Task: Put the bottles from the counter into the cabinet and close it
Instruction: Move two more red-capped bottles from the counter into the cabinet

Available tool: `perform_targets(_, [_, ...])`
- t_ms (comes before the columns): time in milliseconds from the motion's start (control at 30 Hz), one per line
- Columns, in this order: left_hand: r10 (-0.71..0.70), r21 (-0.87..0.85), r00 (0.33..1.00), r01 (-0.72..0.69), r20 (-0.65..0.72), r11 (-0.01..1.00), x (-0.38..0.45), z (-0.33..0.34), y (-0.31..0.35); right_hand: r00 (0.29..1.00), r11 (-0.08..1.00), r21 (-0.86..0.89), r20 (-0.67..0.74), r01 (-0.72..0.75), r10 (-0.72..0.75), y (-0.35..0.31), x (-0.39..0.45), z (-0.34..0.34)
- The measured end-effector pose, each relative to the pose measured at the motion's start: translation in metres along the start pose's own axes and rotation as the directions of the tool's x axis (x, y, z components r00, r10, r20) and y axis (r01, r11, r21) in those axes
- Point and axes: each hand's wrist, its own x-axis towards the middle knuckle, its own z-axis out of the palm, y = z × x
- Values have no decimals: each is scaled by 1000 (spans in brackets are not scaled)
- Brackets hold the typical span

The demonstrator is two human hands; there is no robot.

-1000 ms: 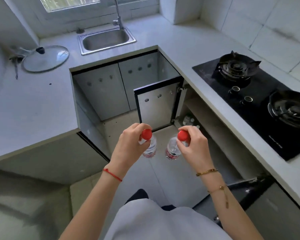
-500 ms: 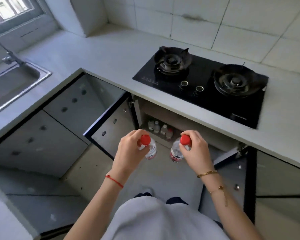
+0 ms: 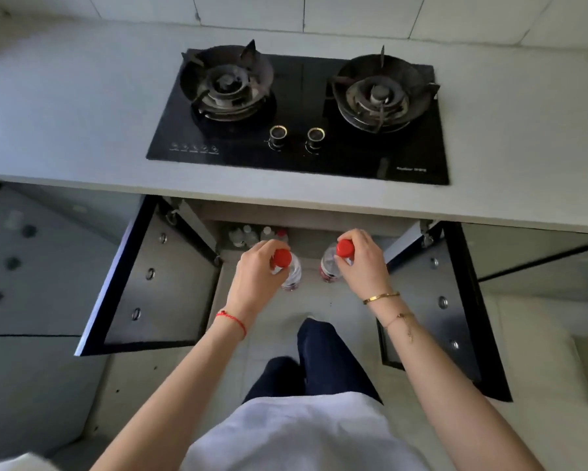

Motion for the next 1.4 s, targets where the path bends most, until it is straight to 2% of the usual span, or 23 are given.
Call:
perform_targets(233, [-53,4,997,53,54,999,68,65,-35,998,998,-29,38,-51,52,52,49,50])
perform_targets(433, [-70,18,996,69,57,997,127,135,-92,995,996,-22,51,-83,85,113,96,117])
perform_targets(633, [-38,62,997,34,66,997,178,214,-171,997,997,-15,-9,-73,72,191,135,203])
perform_targets(867, [33,88,999,-35,20,996,221,306,-259,1000,991,-136,13,-10,12,278,172,299])
perform_targets(1033, [58,116,998,-57,-6,992,240,363,-308,1000,992,-126,19,3,-1,319,187,354])
perform_targets(1400, [82,101,997,-80,-14,992,280,412,-351,1000,993,-120,-13,7,-8,362,231,406])
